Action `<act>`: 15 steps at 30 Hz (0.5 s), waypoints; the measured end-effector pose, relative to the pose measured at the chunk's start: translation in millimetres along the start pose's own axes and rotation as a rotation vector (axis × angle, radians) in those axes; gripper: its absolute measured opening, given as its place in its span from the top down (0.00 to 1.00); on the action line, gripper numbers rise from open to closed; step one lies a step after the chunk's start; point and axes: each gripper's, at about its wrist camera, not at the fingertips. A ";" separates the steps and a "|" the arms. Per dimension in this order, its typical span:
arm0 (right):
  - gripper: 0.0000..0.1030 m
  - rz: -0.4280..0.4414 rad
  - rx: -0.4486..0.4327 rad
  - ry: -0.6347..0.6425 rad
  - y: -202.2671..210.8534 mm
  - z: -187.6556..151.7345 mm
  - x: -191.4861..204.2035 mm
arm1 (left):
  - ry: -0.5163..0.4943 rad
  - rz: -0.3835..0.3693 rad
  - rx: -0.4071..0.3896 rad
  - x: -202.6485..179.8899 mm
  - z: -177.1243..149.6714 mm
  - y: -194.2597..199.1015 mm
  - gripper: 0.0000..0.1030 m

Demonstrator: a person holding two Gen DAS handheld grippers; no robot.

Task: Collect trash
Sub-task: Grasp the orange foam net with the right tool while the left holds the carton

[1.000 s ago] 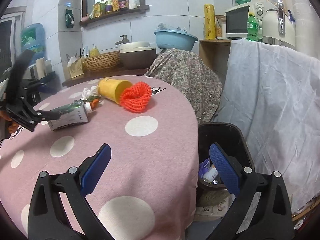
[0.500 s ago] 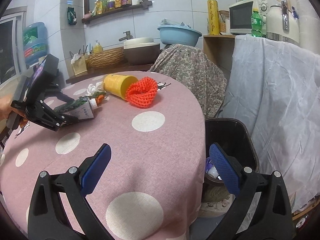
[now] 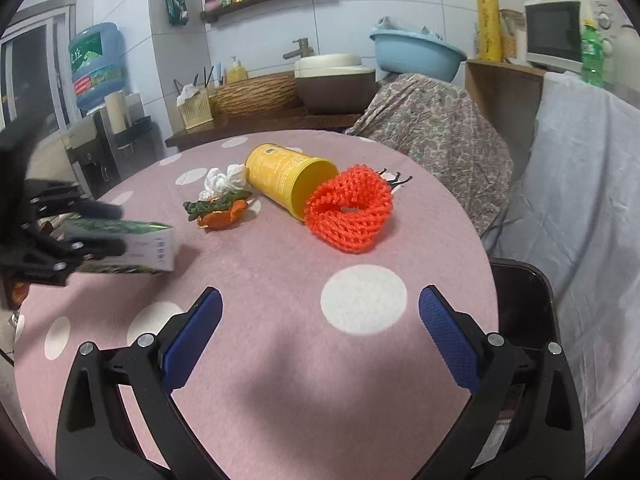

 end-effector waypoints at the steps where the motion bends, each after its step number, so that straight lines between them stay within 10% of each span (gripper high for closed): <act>1: 0.06 0.001 0.015 0.000 -7.3 6.3 -1.3 | 0.013 0.004 -0.013 0.6 -3.2 3.3 0.54; 15: 0.20 -0.001 0.202 -0.009 -98.8 46.2 -8.4 | 0.204 -0.024 -0.085 19.7 -34.5 13.3 0.55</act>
Point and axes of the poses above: each gripper's, at about its wrist camera, not at the fingertips, and y roughly against the way its jaws point, x to its left, z to its top, and after that the axes turned 3 degrees about -y, right-handed
